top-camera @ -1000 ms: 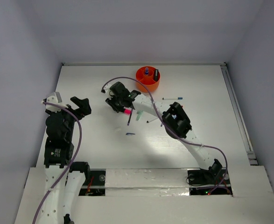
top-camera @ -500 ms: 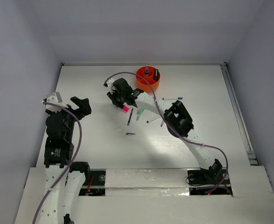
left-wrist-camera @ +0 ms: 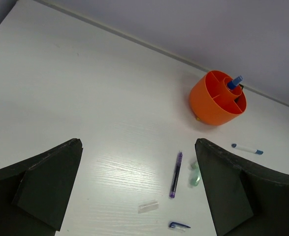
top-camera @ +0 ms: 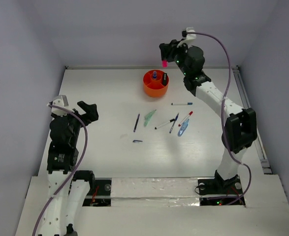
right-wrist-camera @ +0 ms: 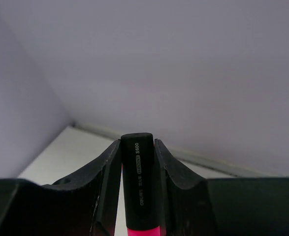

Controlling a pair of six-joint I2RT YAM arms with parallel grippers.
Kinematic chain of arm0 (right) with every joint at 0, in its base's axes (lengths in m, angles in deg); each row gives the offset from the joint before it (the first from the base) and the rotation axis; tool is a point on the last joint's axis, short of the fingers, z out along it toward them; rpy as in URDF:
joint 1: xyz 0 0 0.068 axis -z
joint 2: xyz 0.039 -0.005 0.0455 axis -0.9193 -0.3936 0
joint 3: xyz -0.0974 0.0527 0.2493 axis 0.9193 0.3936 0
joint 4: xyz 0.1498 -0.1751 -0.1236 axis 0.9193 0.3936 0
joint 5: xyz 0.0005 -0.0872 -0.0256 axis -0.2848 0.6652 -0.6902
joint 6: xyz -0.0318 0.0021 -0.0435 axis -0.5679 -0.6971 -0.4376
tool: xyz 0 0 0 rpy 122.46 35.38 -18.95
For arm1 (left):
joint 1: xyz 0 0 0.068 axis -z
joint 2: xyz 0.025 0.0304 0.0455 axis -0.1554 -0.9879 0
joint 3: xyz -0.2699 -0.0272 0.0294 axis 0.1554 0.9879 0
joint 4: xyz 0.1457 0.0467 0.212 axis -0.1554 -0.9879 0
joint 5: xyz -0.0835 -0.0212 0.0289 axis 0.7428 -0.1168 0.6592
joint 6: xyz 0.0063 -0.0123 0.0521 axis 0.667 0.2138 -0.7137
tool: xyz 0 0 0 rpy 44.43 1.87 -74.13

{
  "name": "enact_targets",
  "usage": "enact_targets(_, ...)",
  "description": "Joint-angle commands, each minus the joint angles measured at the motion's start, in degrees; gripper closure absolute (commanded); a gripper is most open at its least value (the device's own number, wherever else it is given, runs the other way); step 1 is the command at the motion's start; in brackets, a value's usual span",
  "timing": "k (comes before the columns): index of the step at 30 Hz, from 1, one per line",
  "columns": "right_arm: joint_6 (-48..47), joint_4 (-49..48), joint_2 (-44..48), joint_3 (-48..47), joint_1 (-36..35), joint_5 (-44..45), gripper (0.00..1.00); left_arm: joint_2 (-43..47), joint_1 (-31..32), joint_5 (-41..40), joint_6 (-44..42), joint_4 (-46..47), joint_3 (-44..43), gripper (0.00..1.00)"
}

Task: Sort the stationery into containers
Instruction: Place the pen in the storage box.

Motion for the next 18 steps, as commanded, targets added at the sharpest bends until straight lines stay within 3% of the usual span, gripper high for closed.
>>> enact_targets(1, 5.8, -9.6, -2.7, 3.6, 1.9, 1.3, 0.88, -0.8, 0.3, 2.3, -0.6, 2.5, -1.8, 0.01)
enact_targets(18, 11.3, -23.2, -14.3, 3.9, 6.6, 8.1, 0.86, -2.8, 0.3, 4.5, -1.8, 3.1, -2.0, 0.01)
